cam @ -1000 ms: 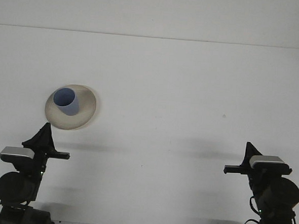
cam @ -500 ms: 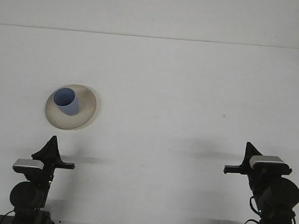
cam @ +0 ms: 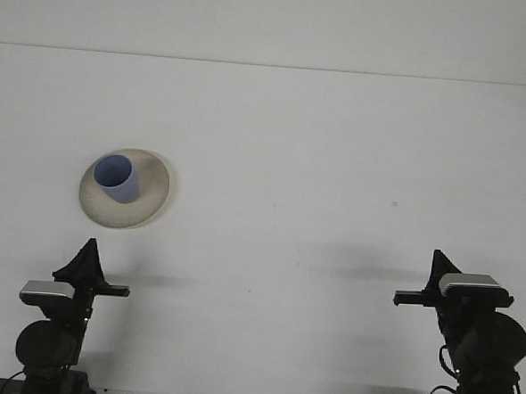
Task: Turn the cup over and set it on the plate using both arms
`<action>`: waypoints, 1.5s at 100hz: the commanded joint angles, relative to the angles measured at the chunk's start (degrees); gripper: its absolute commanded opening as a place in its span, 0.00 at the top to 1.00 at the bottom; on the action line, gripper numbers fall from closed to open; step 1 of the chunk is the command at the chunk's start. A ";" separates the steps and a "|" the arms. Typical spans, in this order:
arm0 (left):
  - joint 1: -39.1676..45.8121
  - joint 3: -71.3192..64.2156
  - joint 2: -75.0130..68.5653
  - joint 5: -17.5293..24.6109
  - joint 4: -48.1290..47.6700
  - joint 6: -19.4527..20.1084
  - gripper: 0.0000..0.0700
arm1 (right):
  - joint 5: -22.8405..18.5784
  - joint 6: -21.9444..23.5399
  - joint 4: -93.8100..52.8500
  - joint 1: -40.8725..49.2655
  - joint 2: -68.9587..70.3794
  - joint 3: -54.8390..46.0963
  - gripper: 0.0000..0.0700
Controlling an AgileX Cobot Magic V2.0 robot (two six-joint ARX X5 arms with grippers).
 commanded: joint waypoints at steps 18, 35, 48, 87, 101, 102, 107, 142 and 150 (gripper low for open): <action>0.04 -1.16 -0.11 -0.07 0.55 -0.09 0.98 | 0.00 -0.02 0.68 0.07 0.09 0.44 1.00; 0.04 -1.14 -0.11 -0.07 0.55 -0.09 0.98 | 0.00 -0.02 0.68 0.07 0.09 0.44 1.00; 0.04 -1.14 -0.11 -0.07 0.55 -0.09 0.98 | 0.00 -0.02 0.68 0.07 0.09 0.44 1.00; 0.04 -1.14 -0.11 -0.07 0.55 -0.09 0.98 | 0.04 -0.02 1.18 0.04 0.02 -0.24 1.00; 0.04 -1.14 -0.11 -0.07 0.55 -0.09 0.98 | 0.00 -0.02 4.33 0.02 -2.19 -3.04 1.00; 0.04 -1.14 -0.11 -0.07 0.55 -0.09 0.98 | 0.00 -0.02 4.70 0.02 -2.45 -3.39 1.00; 0.04 -1.14 -0.11 -0.07 0.55 -0.09 0.98 | -0.02 -0.02 7.32 0.00 -4.02 -5.44 1.00; 0.04 -1.14 -0.11 -0.07 0.55 -0.09 0.98 | 0.11 -0.02 18.05 -0.57 -18.93 -20.33 1.00; 0.04 -1.14 -0.11 -0.07 0.55 -0.09 0.98 | 0.09 0.00 18.18 -1.51 -22.10 -22.93 1.00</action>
